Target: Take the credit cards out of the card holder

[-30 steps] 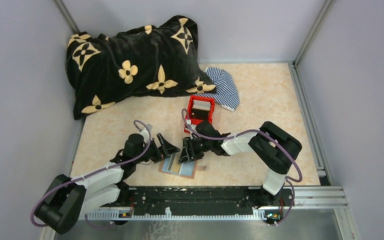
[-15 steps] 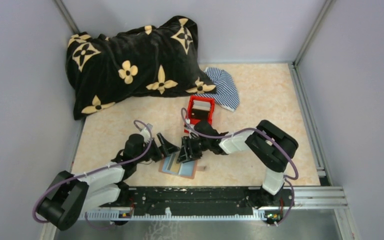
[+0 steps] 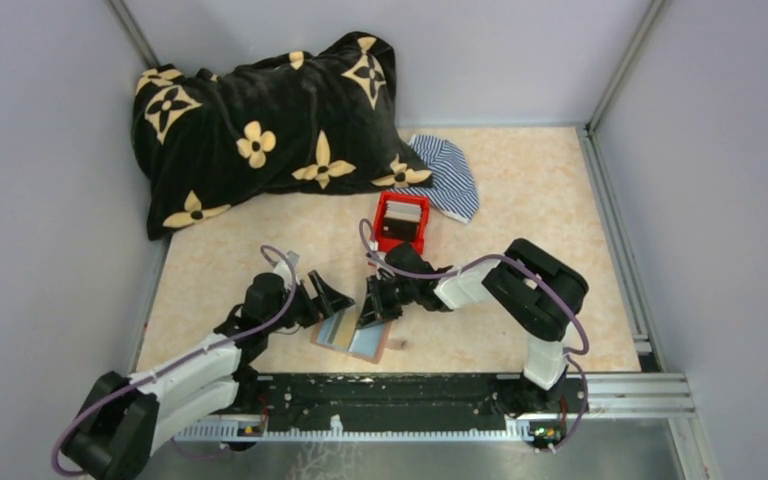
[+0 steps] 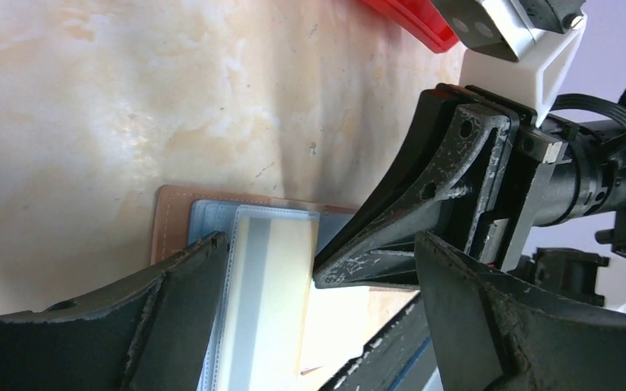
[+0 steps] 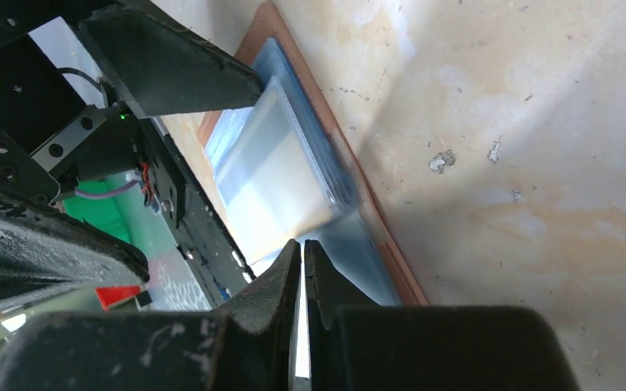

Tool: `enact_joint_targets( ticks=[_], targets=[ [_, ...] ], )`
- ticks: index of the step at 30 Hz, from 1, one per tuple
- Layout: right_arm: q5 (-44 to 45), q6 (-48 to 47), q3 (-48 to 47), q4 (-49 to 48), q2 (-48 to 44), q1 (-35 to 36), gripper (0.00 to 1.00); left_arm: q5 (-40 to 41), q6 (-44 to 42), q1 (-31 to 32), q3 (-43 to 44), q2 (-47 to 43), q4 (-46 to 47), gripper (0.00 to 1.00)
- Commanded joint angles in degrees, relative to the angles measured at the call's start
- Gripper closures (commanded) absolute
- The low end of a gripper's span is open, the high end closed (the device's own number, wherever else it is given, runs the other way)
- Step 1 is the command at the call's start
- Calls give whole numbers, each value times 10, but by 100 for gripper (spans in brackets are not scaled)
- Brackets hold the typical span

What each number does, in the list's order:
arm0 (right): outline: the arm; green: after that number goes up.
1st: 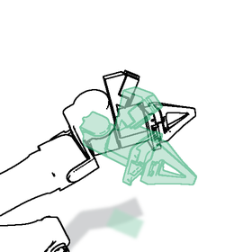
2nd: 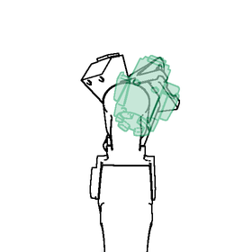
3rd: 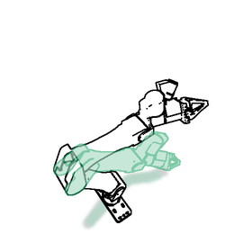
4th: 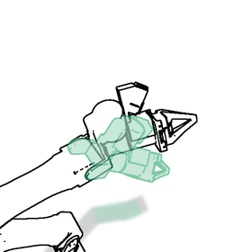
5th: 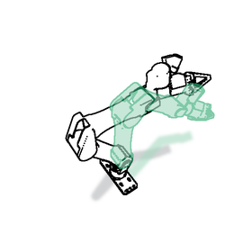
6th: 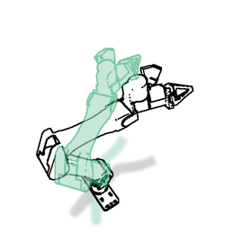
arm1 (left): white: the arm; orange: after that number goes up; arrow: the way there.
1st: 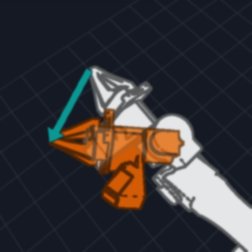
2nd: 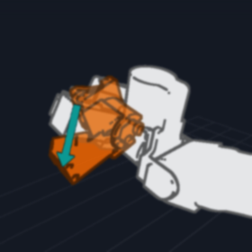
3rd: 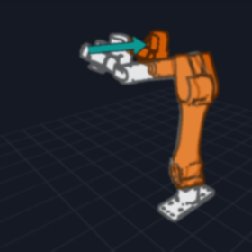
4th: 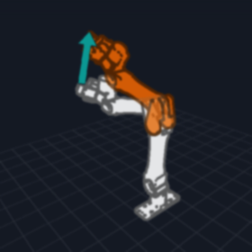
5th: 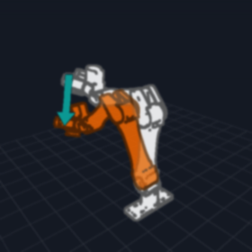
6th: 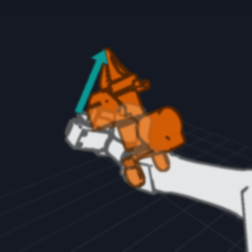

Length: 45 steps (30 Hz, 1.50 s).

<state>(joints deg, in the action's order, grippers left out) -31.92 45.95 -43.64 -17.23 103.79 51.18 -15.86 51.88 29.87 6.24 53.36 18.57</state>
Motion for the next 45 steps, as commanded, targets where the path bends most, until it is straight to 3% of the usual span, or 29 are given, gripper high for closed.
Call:
enact_joint_targets(
  ticks=[1, 5, 14, 22, 30, 40, 45],
  targets=[
    [14, -13, -25, -30, 5, 5, 95, 84, -46, 1, 19, -67, -170, 9],
    [18, -20, -22, -38, 9, 5, 96, 129, -75, 1, 57, -117, -229, 9],
    [21, -54, -50, -13, 39, 10, 100, 177, -80, 1, 78, -142, -298, 9],
    [23, -72, -61, 1, 39, 17, 100, 152, -114, 1, 94, -146, -264, 9],
    [22, -80, -86, 9, 55, 19, 100, 144, -71, 1, 2, -129, -217, 9],
    [11, -79, -95, -5, 91, 21, 100, 179, -72, 0, 12, -169, -277, 9],
    [6, -72, -93, -11, 72, 20, 82, 150, -48, 0, -11, -174, -265, 10]
  ],
)
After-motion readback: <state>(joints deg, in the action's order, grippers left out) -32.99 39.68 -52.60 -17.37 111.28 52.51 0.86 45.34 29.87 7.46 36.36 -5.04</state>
